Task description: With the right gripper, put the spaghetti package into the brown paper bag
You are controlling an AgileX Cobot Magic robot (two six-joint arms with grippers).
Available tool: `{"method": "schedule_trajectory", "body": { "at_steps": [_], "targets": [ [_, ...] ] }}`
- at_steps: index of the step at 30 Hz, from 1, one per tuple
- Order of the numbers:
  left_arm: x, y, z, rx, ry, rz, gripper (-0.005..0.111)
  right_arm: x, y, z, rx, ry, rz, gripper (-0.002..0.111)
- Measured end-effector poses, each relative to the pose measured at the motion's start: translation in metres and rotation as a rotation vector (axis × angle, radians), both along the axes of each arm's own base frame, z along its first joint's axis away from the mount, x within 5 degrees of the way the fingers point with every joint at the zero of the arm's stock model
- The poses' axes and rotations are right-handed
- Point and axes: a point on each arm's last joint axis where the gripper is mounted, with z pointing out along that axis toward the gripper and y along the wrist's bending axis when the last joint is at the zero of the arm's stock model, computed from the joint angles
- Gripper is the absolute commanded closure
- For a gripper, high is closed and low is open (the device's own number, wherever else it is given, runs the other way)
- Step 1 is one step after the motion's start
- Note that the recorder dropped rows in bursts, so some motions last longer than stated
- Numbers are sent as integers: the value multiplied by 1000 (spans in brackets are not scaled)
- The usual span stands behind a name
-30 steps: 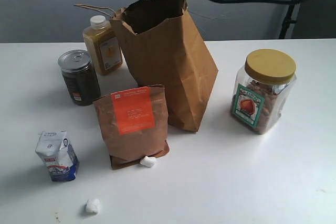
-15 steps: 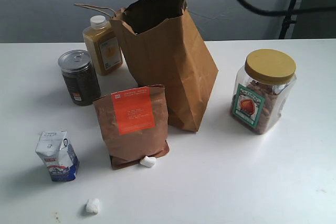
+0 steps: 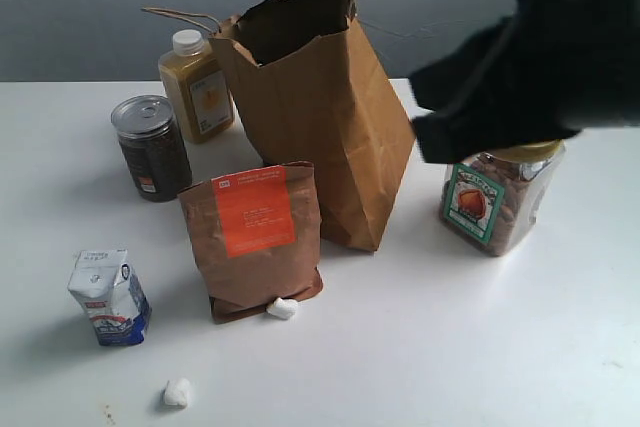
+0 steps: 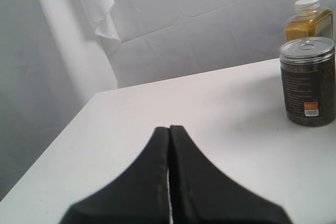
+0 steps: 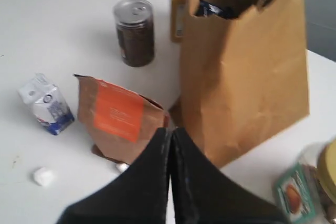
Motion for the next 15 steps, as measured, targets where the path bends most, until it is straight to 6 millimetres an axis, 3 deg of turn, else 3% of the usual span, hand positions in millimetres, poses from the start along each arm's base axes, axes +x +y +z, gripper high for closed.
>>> {"method": "schedule_trajectory", "body": {
  "at_steps": [3,8,15],
  "targets": [
    [0,0,0,0,0,0,107,-3,-34,-14,41,-7,-122,108],
    [0,0,0,0,0,0,107,-31,-107,-62,192,-117,-349,108],
    [0,0,0,0,0,0,107,-56,-148,-108,255,-222,-549,108]
  ]
}}
